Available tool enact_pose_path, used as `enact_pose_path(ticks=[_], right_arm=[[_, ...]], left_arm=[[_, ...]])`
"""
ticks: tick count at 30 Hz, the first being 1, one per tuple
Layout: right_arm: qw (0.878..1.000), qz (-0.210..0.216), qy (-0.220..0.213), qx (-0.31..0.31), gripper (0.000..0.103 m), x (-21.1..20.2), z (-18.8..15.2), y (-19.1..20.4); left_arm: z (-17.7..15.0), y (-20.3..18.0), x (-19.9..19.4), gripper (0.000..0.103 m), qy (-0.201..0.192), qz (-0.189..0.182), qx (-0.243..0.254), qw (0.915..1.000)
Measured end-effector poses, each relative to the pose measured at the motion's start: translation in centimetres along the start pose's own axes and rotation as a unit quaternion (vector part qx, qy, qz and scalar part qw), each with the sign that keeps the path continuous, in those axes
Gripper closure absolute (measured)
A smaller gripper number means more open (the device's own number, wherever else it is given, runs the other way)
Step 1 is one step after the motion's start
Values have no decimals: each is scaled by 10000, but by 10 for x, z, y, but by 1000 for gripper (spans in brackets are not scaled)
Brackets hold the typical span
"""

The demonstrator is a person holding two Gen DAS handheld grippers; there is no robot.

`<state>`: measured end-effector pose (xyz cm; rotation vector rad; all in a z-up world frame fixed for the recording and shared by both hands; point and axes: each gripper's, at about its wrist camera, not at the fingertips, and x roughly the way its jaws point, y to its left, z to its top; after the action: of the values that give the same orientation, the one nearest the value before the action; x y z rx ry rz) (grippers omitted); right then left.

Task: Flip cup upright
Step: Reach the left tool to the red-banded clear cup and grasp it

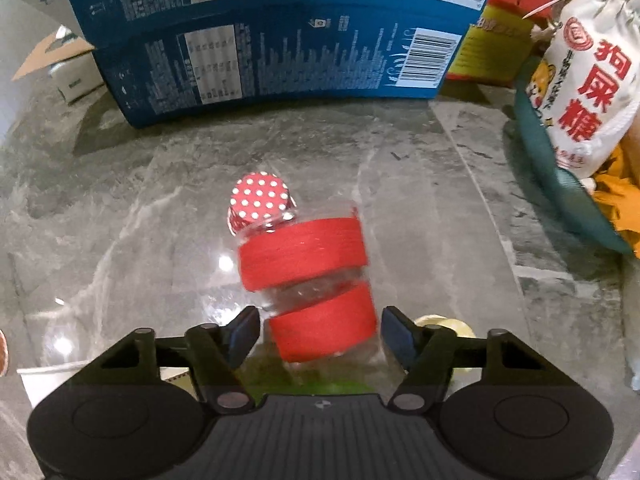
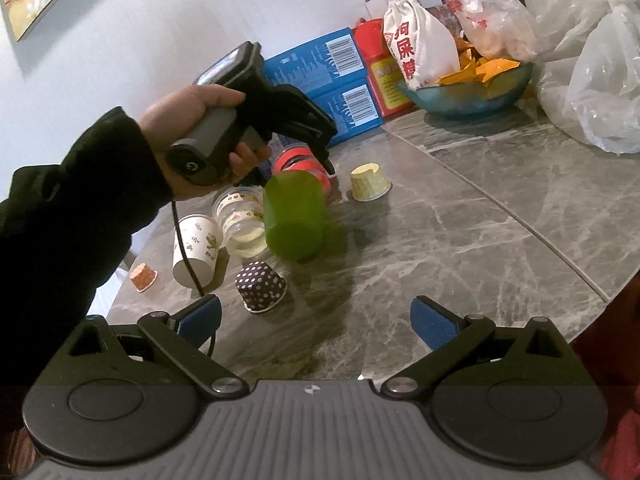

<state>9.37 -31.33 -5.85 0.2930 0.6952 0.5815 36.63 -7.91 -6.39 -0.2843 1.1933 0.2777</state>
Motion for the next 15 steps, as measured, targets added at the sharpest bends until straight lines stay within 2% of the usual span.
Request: enact_pose_path(ticks=[6, 11, 15], right_arm=[[10000, -8, -6, 50, 1, -1, -1, -2], [10000, -29, -40, 42, 1, -4, -2, 0], [9999, -58, -53, 72, 1, -5, -1, 2]], left_arm=[[2, -3, 2, 42, -41, 36, 136, 9999], [4, -2, -9, 43, -304, -42, 315, 9990], [4, 0, -34, 43, -631, -142, 512, 9966]])
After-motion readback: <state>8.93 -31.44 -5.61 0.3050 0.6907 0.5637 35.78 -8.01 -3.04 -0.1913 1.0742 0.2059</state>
